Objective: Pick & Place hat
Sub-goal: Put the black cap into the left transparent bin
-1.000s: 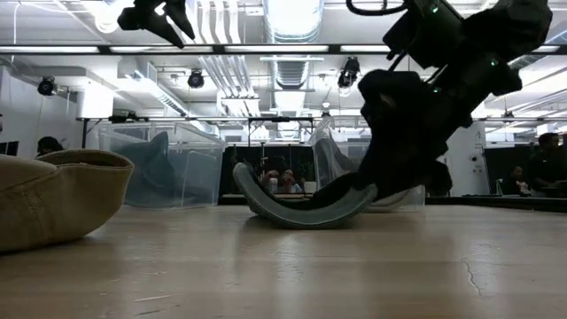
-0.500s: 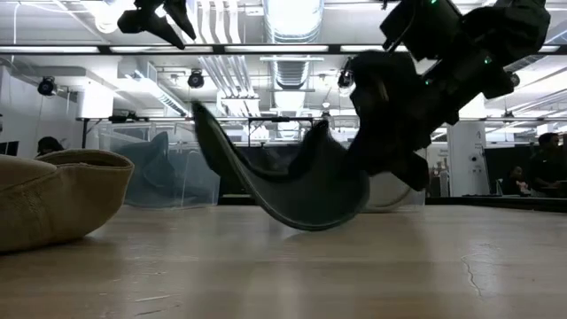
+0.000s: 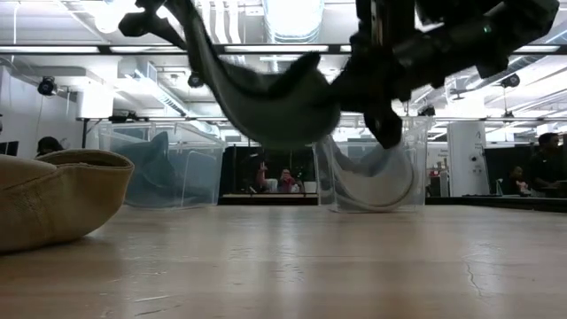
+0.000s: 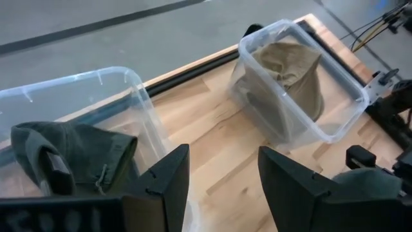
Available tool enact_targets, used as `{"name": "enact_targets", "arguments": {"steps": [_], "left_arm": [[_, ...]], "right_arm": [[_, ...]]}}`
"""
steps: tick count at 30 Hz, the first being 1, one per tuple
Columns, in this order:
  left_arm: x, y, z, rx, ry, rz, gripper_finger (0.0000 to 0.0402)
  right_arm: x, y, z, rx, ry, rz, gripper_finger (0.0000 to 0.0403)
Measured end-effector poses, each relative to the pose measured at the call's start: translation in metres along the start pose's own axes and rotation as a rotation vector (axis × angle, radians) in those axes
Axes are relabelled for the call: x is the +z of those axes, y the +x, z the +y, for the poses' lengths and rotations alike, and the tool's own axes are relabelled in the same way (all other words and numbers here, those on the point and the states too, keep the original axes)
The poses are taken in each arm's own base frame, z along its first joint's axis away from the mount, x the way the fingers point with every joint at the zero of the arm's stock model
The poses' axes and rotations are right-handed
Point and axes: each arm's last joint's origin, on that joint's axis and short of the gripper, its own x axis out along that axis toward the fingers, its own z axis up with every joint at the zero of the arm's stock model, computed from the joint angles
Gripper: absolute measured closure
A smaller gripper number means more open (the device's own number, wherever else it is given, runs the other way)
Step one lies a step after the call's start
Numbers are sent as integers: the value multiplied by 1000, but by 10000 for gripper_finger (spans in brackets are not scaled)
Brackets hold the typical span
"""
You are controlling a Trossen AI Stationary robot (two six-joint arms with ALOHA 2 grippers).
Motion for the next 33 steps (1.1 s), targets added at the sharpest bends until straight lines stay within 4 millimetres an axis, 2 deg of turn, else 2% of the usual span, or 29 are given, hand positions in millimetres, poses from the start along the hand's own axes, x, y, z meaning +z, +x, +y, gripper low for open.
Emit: {"name": "enact_targets", "arguments": {"steps": [6,13,23,27,33], "left_arm": [[5,-3,-5,-118,-19,-30,225],[11,-18,-9,-258,-19,-108,225],[12,-41,-11,-348,57,-219,225],[11,-41,-18,-385,128,-223,225],[8,-29,-33,-411,222,-203,225]], "right_arm": [[25,-9,9,-42,-66,-157,389],[63,-19,16,-93,-148,-322,390],[119,-49,3,-198,-173,-525,390],[133,-55,-5,-229,-165,-568,390],[154,-56,-7,-262,-181,-622,390]]}}
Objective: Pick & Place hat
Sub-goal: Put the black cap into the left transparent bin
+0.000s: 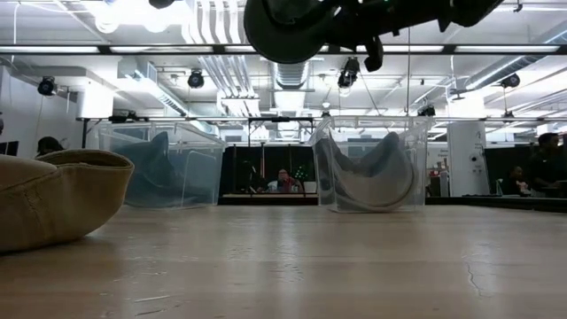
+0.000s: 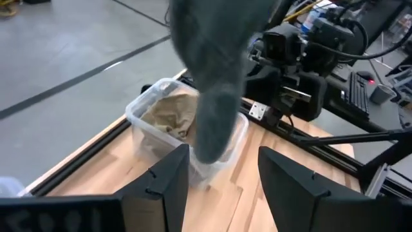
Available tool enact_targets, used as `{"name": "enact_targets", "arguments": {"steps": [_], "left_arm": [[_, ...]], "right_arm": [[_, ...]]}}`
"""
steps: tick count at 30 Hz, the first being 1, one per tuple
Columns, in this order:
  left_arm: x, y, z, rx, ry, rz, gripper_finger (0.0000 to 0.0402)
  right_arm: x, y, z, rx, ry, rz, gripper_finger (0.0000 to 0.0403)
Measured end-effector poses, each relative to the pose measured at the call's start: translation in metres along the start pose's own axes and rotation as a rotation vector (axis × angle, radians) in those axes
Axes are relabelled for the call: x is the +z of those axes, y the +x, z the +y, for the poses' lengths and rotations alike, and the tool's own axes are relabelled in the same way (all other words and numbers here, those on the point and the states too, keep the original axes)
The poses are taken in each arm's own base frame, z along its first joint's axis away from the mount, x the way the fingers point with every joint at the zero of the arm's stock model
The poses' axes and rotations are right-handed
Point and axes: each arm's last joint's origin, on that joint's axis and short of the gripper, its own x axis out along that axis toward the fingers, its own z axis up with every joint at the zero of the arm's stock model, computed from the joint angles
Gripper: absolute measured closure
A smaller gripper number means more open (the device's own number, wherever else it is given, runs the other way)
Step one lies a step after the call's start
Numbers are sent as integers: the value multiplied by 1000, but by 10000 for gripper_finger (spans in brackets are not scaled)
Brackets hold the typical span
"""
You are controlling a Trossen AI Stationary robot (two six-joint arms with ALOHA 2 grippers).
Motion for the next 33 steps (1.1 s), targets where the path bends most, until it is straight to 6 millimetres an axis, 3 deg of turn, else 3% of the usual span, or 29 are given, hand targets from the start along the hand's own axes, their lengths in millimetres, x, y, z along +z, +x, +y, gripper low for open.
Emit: {"name": "enact_targets", "arguments": {"steps": [9,18,33], "left_arm": [[2,23,-6,84,62,-42,225],[-1,33,-8,116,110,-23,225],[-5,30,-3,261,63,-16,239]], "right_arm": [[26,24,16,29,-8,6,390],[42,45,33,0,-77,93,390],[42,45,31,-5,-68,91,390]]}}
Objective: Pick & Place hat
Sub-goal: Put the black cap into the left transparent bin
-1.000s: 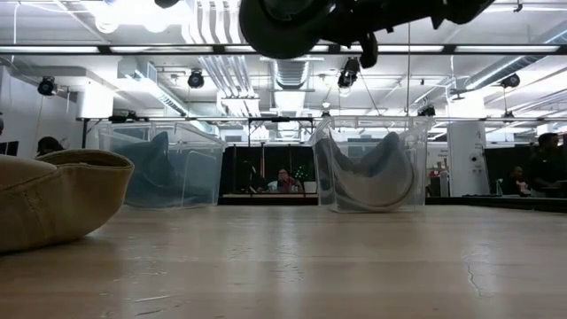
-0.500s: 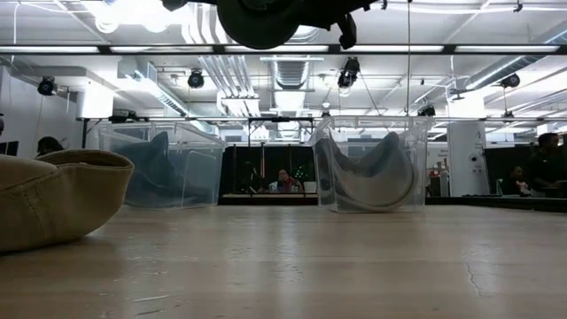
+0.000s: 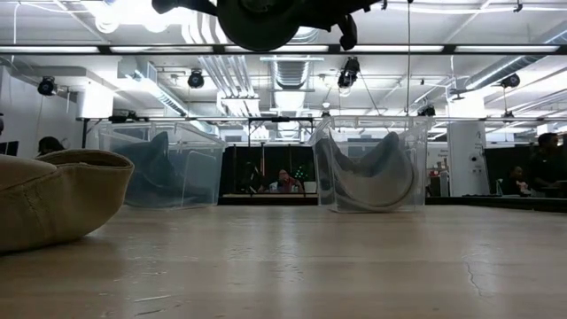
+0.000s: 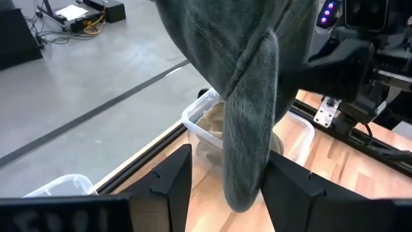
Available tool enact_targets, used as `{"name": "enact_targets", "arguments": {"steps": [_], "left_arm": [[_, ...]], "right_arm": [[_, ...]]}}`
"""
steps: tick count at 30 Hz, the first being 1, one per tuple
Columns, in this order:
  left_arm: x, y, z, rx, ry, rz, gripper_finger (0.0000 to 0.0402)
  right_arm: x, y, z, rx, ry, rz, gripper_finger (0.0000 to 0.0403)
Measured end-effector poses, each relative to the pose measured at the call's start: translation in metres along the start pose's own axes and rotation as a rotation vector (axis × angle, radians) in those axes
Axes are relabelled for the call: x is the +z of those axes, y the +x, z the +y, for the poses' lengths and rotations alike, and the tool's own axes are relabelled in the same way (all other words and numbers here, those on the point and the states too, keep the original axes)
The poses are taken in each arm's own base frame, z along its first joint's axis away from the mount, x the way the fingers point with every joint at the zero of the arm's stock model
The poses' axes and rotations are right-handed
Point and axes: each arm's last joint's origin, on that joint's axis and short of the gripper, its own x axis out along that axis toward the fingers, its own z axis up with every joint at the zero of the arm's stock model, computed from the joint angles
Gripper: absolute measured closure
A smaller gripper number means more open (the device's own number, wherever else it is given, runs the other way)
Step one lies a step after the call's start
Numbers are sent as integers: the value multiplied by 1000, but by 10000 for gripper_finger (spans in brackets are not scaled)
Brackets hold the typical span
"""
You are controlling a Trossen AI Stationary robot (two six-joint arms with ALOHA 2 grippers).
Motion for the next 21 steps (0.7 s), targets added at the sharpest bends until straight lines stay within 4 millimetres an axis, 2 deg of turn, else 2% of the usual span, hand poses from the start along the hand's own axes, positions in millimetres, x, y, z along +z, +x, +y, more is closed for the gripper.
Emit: {"name": "enact_targets", "arguments": {"steps": [7,14,21], "left_arm": [[-1,0,0,6,-22,7,282],[0,0,1,38,-61,-5,388],[-3,-1,2,45,-119,19,394]], "right_arm": [[2,0,2,25,8,1,390],[7,0,4,49,32,-2,390],[5,1,4,55,30,12,390]]}}
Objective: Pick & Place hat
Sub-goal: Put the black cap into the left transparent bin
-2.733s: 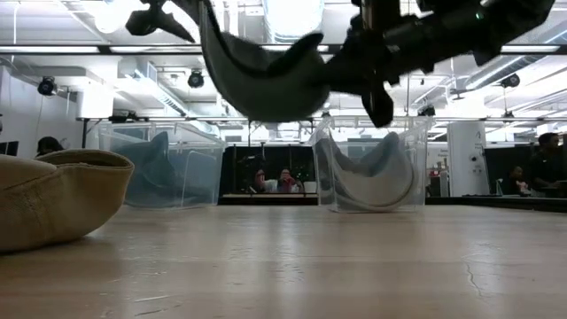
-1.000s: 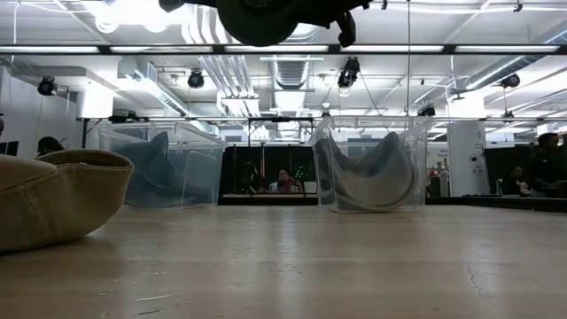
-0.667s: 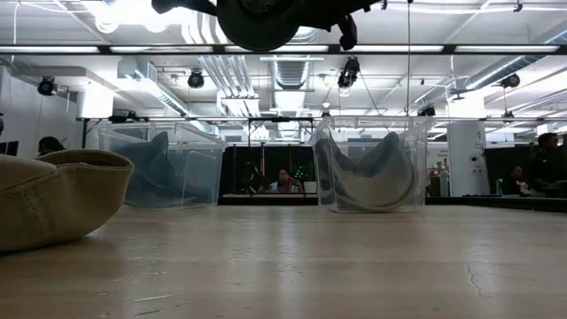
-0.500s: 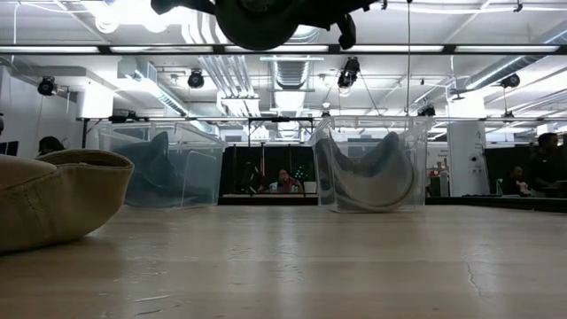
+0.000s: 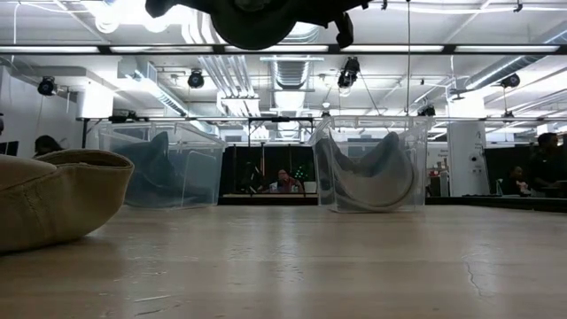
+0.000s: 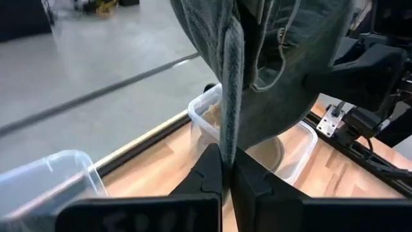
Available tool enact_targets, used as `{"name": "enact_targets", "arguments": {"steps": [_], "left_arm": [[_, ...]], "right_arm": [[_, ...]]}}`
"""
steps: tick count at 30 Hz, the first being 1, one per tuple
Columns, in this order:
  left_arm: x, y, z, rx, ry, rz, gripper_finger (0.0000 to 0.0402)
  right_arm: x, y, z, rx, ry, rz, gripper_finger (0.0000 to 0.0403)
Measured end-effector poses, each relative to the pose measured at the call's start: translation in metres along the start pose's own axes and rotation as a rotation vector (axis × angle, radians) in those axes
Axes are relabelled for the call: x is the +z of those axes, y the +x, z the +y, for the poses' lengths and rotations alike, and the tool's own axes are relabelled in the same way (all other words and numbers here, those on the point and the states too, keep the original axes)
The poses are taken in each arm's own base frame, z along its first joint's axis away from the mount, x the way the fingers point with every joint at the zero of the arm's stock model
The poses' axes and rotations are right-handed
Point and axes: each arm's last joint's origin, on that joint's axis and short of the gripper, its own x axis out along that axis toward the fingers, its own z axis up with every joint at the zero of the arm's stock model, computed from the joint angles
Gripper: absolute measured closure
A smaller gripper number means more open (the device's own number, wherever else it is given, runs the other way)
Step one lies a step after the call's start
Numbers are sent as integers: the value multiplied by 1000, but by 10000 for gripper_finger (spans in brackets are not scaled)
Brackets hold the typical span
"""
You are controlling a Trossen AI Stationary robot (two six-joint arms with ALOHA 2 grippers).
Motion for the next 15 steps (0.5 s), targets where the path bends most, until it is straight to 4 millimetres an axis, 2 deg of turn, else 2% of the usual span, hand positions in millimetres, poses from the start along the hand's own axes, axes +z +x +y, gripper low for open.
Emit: {"name": "enact_targets", "arguments": {"steps": [5,15], "left_arm": [[-2,-2,2,8,-61,27,395],[-7,-25,24,230,-153,126,395]], "right_arm": [[-2,0,0,32,-8,35,362],[-14,-3,-5,-10,-146,176,238]]}}
